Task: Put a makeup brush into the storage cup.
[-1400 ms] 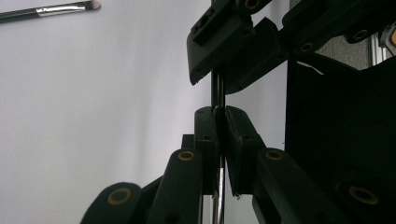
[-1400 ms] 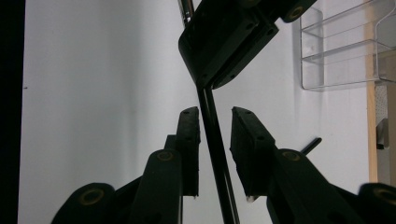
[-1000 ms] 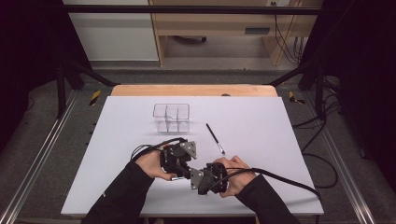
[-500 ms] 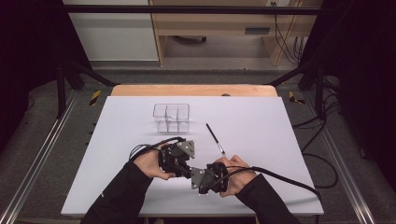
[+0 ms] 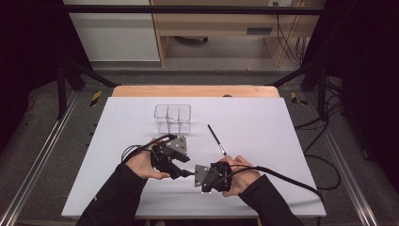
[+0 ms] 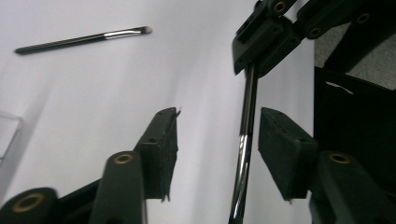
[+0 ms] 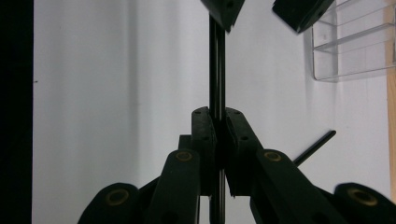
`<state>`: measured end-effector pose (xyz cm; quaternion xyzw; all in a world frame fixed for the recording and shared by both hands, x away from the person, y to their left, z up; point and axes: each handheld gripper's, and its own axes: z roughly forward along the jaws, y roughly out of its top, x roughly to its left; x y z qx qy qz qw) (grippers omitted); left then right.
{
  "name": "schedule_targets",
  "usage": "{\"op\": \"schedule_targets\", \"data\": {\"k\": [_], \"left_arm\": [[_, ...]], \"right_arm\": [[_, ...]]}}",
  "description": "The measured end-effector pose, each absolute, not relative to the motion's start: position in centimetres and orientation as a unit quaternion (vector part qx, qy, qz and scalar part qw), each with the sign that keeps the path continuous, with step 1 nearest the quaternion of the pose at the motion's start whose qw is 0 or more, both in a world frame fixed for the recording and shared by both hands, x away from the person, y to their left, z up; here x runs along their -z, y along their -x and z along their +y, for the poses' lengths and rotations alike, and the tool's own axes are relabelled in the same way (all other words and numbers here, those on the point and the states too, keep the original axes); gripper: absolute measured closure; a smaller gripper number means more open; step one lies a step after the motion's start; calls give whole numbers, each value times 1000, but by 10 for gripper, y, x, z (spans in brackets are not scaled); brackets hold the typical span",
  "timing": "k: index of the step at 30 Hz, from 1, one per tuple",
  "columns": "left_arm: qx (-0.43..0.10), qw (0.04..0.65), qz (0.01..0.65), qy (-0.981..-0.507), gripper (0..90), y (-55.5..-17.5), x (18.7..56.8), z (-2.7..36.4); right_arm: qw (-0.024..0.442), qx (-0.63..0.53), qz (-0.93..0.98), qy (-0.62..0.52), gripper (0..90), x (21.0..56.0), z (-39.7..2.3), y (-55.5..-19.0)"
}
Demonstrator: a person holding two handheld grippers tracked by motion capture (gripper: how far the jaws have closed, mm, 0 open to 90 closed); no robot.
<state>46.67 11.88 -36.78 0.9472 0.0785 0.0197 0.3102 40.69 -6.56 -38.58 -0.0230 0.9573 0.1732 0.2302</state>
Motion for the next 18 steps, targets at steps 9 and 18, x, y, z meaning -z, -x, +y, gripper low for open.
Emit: {"op": "schedule_targets", "data": {"k": [9,18], "left_arm": [[-48,337,113,-933,303,-469,368,140],[-72,353,140,-922,228,-468,372,154]], "right_arm": [[230,-176,957,5,842,385,-73,-411],[227,-187,956,-19,842,384,-81,-414]]}}
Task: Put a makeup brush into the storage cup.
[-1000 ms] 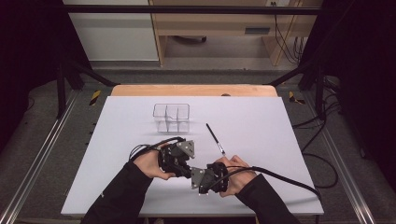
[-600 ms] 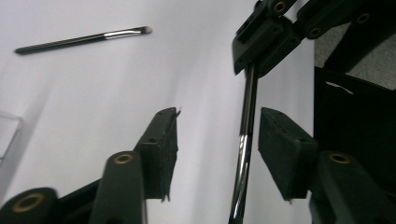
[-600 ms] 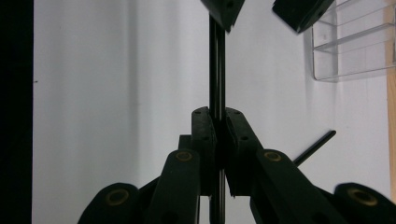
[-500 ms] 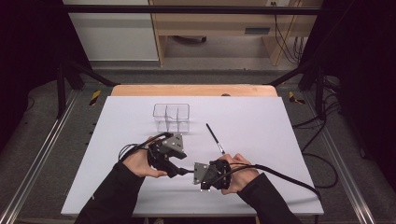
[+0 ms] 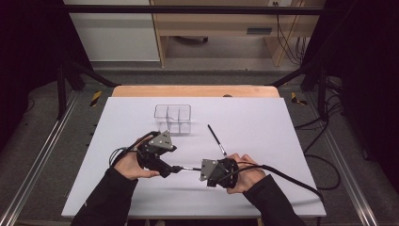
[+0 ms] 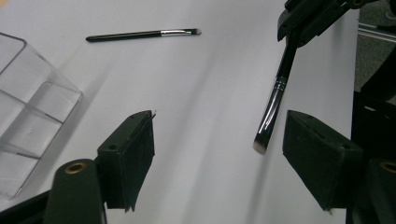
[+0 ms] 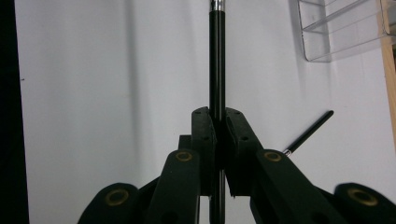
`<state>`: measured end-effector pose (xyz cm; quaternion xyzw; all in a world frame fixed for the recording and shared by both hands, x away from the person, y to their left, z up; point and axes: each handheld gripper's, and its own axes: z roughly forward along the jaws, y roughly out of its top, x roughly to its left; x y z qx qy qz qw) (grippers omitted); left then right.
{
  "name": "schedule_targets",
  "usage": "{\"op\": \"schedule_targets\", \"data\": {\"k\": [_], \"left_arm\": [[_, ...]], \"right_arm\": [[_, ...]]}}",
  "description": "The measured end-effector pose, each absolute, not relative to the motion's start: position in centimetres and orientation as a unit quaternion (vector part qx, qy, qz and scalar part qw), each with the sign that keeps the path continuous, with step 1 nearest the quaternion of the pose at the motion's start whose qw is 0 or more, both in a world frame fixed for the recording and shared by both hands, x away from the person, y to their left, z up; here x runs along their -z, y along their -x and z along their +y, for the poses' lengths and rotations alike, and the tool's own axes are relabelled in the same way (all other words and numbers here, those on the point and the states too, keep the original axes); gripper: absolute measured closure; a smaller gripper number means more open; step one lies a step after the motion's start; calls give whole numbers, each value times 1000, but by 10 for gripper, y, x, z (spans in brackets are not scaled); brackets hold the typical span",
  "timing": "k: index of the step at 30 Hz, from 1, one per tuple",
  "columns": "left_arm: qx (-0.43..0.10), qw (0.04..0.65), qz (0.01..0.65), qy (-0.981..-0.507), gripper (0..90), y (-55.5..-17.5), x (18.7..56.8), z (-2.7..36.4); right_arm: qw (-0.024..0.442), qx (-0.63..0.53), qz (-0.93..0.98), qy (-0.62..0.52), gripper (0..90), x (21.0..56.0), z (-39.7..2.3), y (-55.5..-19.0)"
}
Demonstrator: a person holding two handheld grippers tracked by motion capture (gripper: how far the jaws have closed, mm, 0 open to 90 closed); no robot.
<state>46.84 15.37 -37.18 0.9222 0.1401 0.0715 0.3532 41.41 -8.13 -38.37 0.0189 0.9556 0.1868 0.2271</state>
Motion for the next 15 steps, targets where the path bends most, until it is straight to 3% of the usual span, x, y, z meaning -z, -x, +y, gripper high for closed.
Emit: {"op": "schedule_targets", "data": {"k": [15], "left_arm": [[-100,390,184,-897,153,-460,384,169]], "right_arm": [[228,-233,942,-74,841,384,-103,-419]]}}
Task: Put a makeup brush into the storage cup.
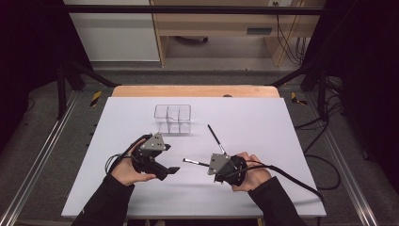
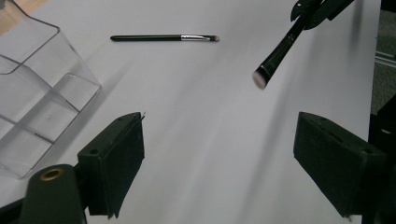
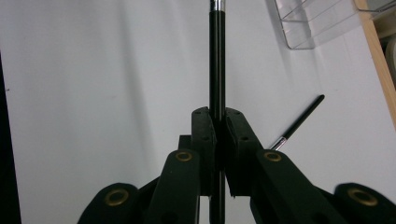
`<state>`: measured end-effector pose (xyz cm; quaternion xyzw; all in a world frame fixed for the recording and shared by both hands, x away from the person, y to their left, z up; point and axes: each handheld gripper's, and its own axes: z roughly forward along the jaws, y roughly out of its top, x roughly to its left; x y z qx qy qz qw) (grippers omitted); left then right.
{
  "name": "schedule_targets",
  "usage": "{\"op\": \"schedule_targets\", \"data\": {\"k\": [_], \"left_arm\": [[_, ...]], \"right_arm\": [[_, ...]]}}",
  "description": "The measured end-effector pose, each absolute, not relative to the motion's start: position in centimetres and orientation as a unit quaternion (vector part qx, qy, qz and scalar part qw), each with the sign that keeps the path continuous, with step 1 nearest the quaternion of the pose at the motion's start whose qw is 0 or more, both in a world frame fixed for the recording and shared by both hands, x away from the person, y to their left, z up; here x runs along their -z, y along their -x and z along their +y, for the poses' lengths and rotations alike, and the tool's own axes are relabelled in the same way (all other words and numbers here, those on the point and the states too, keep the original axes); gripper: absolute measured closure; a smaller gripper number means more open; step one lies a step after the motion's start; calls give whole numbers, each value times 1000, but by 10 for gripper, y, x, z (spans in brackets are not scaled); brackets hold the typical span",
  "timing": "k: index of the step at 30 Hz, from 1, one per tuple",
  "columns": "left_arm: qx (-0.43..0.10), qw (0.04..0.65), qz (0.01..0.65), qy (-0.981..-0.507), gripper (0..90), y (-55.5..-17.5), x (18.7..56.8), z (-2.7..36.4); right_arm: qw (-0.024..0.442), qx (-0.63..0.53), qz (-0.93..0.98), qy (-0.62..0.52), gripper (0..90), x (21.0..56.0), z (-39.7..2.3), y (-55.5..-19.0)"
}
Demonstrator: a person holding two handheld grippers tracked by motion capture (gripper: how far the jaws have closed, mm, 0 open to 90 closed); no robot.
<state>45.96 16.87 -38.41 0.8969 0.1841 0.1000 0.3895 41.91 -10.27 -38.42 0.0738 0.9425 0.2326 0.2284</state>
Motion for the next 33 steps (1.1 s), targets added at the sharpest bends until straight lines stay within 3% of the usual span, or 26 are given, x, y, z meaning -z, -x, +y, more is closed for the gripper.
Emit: {"op": "schedule_targets", "data": {"k": [33], "left_arm": [[-125,497,283,-811,148,-441,410,177]], "right_arm": [[214,-365,885,-193,841,409,-124,-418]]}}
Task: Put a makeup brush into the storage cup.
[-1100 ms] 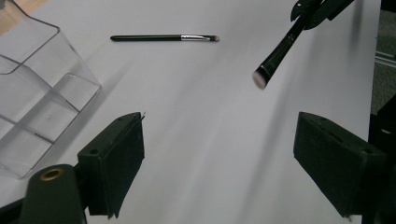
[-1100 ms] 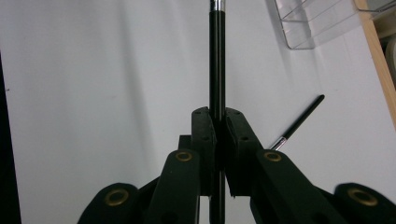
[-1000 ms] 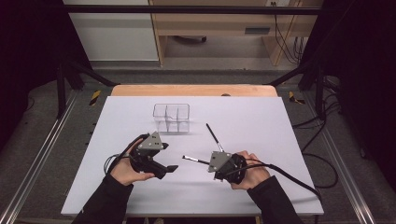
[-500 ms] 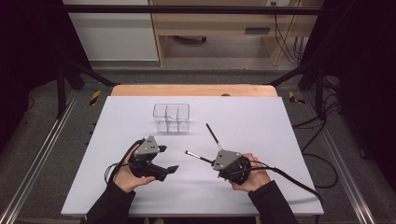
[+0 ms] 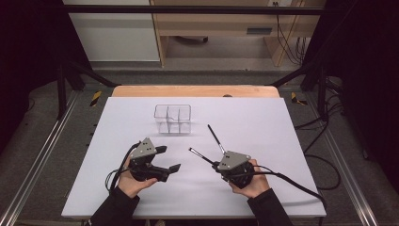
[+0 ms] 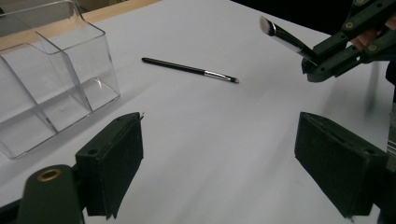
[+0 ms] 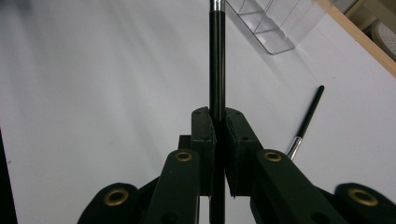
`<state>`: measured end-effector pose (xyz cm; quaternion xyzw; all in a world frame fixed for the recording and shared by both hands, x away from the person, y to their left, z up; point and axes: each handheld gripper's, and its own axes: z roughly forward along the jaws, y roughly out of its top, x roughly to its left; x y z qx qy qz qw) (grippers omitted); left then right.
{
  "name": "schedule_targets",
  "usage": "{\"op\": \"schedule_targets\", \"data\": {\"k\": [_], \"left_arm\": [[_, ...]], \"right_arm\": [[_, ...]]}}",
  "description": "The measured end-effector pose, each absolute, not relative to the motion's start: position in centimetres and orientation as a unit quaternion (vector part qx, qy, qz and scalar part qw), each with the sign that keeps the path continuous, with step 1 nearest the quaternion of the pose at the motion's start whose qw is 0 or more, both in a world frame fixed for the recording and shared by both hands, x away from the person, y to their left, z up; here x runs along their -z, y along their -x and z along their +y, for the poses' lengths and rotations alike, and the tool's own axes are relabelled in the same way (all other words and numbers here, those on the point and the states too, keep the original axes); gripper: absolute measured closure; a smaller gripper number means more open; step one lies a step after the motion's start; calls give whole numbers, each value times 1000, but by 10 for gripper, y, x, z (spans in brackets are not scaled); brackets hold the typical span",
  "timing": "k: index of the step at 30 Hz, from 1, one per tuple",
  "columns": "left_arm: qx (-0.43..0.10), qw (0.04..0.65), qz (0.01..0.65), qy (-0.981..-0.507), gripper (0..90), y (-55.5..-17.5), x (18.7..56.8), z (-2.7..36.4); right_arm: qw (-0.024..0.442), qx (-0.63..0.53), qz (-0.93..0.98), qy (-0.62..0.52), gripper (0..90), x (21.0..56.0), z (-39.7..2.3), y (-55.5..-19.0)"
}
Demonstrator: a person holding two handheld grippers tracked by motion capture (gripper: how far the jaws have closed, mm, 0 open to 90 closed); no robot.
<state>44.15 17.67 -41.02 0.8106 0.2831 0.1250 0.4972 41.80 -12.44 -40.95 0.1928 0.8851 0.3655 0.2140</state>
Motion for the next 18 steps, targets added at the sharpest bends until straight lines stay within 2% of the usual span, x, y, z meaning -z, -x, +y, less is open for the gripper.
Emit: {"op": "schedule_targets", "data": {"k": [18], "left_arm": [[-110,538,310,-776,152,-433,415,159]], "right_arm": [[198,-417,853,-243,840,420,-123,-419]]}}
